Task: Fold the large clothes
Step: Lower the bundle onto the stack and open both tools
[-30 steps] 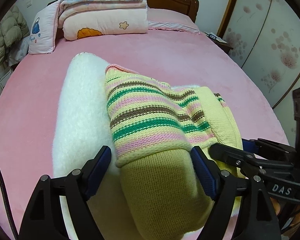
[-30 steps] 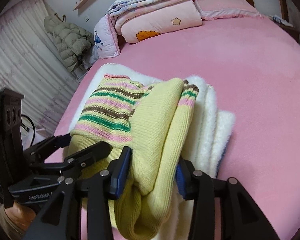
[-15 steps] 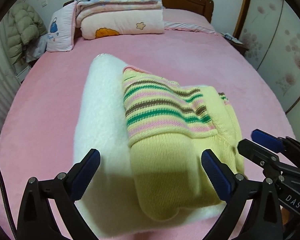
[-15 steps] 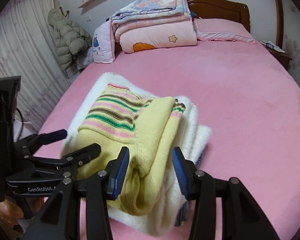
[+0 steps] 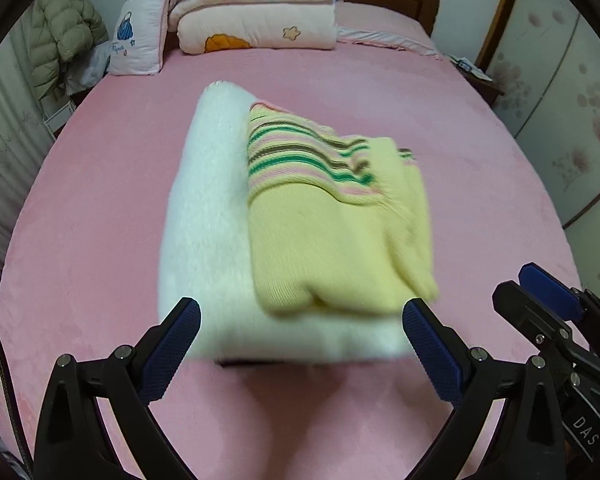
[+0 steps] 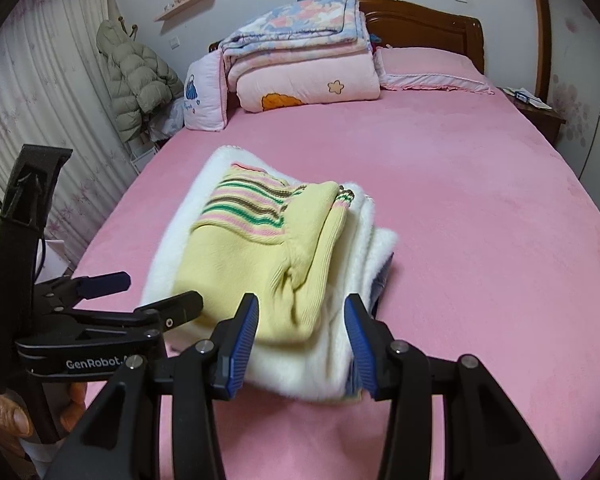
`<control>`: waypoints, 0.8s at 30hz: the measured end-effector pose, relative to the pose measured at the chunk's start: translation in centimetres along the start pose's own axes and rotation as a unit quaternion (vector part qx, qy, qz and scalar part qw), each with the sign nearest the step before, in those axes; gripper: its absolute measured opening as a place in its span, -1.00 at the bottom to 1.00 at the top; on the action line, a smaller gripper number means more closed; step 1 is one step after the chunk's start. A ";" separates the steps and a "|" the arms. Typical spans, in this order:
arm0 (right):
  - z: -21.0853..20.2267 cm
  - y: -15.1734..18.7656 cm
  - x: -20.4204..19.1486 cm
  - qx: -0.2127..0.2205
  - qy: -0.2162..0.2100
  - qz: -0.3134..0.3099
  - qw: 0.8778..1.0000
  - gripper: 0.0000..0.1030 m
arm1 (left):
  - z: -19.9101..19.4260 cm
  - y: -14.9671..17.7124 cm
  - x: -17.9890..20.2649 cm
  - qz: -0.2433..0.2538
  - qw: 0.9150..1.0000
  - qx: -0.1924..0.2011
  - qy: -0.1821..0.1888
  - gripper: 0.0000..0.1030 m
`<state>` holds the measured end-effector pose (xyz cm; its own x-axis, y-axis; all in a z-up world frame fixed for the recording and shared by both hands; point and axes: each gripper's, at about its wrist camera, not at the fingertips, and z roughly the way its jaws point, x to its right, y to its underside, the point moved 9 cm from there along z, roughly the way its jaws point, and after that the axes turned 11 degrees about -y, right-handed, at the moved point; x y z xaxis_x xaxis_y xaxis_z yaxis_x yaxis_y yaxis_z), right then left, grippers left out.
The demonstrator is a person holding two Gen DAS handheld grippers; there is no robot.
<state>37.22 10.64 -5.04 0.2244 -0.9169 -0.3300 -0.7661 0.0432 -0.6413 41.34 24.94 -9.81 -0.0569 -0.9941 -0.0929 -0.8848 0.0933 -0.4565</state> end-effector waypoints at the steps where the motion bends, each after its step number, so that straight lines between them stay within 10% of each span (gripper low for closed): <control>1: -0.8 0.4 -0.2 0.000 -0.001 0.001 1.000 -0.13 | -1.2 0.5 0.2 0.001 1.000 0.006 0.001 0.95; 24: -25.0 11.6 -0.1 -0.031 -0.017 0.029 0.999 -0.13 | -23.8 14.3 9.3 -0.015 0.999 0.025 0.014 0.95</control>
<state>13.30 1.33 4.88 0.1982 -0.8998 -0.3886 -0.8140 0.0698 -0.5767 17.14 15.67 3.81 -0.0439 -0.9976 -0.0544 -0.8617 0.0654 -0.5032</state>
